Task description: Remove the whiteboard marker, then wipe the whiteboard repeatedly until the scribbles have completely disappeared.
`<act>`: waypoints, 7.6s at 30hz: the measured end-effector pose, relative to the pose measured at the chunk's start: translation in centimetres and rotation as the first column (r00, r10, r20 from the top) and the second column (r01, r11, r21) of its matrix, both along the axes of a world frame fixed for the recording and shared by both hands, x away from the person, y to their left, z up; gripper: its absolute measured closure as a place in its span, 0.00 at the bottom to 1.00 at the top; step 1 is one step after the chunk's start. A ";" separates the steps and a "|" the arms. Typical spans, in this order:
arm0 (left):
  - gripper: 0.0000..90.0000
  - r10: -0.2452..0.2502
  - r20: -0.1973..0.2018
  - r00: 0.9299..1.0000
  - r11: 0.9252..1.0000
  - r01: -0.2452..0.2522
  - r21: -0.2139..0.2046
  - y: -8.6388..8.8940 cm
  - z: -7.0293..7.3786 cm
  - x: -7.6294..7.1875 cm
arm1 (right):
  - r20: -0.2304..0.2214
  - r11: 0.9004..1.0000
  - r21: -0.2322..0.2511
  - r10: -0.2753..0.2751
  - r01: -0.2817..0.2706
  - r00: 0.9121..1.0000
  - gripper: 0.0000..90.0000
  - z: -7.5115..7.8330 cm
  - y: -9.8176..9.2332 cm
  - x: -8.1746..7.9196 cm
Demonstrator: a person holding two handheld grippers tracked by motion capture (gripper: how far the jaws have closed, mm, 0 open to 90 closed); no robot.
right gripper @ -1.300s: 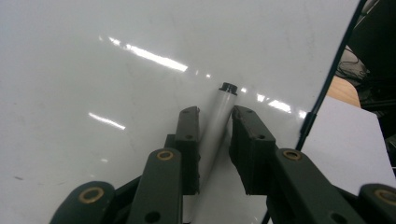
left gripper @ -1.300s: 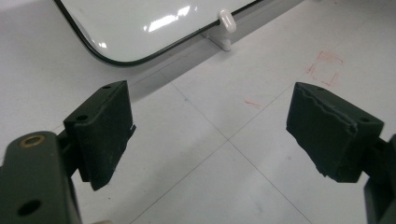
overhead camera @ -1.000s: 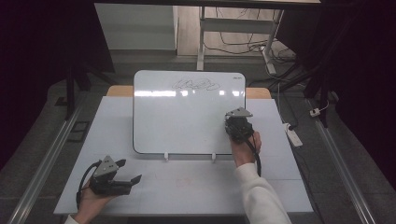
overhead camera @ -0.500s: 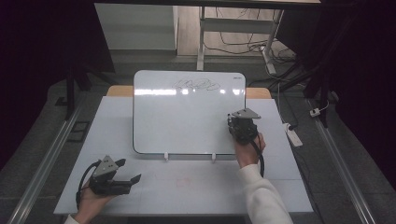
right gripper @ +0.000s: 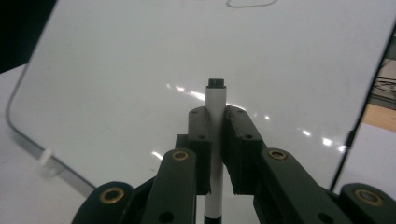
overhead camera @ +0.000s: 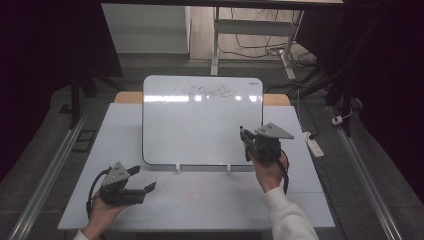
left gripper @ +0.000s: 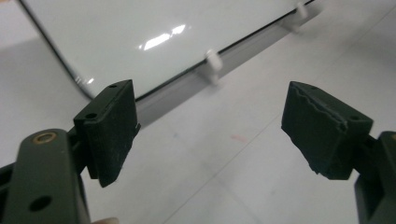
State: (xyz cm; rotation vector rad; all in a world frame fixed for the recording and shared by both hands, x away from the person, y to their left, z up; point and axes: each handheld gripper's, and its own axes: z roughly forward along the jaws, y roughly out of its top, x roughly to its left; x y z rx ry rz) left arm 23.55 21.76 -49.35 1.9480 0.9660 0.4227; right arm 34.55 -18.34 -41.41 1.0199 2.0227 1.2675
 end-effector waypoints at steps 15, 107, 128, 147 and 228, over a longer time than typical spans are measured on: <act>0.30 -0.161 0.013 0.987 0.984 0.162 -0.077 -6.9 2.5 3.7 | -0.020 0.975 0.132 0.183 -0.179 0.983 0.90 -2.1 3.5 -2.2; 0.65 -0.575 0.070 0.815 0.781 0.573 -0.248 -10.7 4.4 6.8 | -0.210 0.587 0.044 0.796 -0.808 0.567 0.86 -4.2 4.8 -2.4; 0.35 -0.130 -0.055 0.990 0.986 0.123 -0.117 1.0 0.4 0.4 | -0.039 0.835 0.059 0.549 -0.547 0.835 0.86 -2.8 1.9 -1.2; 0.31 -0.055 -0.093 0.994 0.997 0.049 -0.066 2.1 -1.9 0.0 | 0.092 0.926 0.131 0.343 -0.353 0.935 0.86 -1.6 0.7 -0.3; 0.33 -0.056 -0.086 0.995 0.997 0.052 -0.055 2.5 -2.5 0.4 | 0.157 0.962 0.061 0.255 -0.267 0.954 0.86 0.8 15.7 13.9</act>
